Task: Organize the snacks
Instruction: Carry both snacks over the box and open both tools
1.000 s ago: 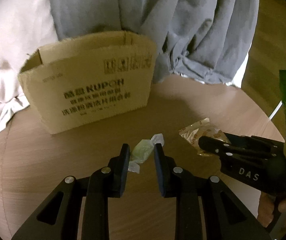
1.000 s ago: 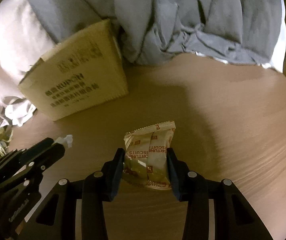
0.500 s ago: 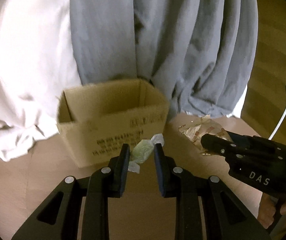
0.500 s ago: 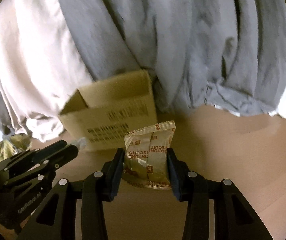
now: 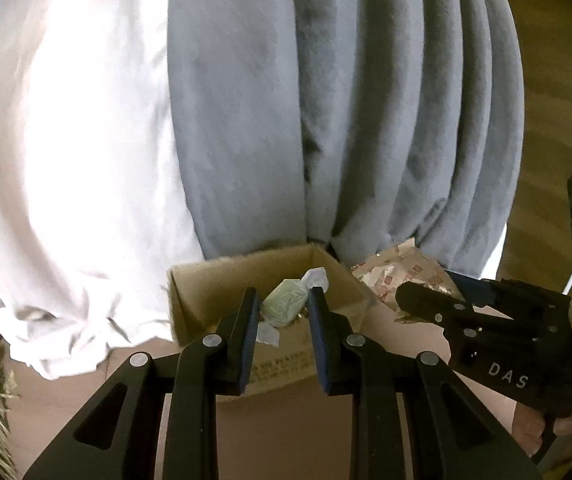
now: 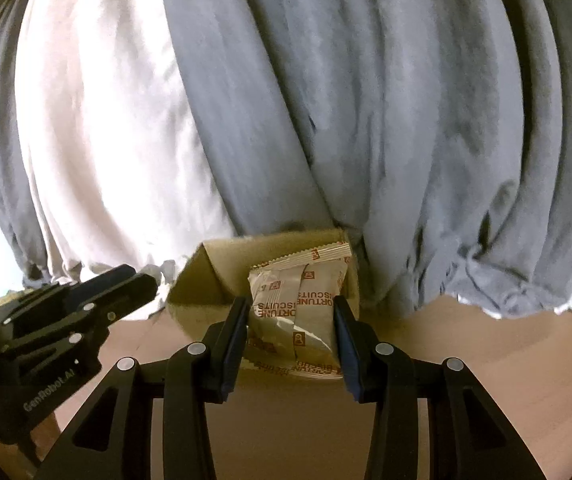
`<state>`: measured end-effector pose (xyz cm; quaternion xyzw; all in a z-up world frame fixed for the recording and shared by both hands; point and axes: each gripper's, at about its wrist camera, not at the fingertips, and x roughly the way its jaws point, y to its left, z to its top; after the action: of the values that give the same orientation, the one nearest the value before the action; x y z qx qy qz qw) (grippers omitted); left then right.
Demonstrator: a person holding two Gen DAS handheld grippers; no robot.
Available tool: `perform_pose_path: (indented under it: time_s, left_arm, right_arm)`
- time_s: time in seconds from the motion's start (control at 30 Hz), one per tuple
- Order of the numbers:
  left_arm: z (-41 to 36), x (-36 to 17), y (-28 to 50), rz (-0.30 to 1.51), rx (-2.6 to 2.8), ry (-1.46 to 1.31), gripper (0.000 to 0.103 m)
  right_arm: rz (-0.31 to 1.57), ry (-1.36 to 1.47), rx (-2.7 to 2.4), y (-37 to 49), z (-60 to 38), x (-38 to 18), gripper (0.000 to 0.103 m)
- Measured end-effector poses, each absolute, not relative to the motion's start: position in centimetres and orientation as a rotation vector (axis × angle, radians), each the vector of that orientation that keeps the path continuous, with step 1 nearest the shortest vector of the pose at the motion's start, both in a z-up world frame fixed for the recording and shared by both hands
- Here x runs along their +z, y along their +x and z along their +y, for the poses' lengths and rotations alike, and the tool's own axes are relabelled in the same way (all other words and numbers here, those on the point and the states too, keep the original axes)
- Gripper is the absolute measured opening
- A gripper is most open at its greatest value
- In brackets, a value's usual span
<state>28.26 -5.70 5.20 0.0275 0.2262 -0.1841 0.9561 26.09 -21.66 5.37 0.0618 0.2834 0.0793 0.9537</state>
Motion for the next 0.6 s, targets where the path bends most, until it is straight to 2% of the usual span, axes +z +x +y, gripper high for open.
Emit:
perform_pose_path:
  time_s: [0.6]
  left_arm:
    - [-5.1, 5.5, 36.5, 0.511, -0.319, 0.068, 0.025]
  right_arm:
    - [0.573, 0.058, 0.217, 33.9, -19.6, 7.2, 0.043]
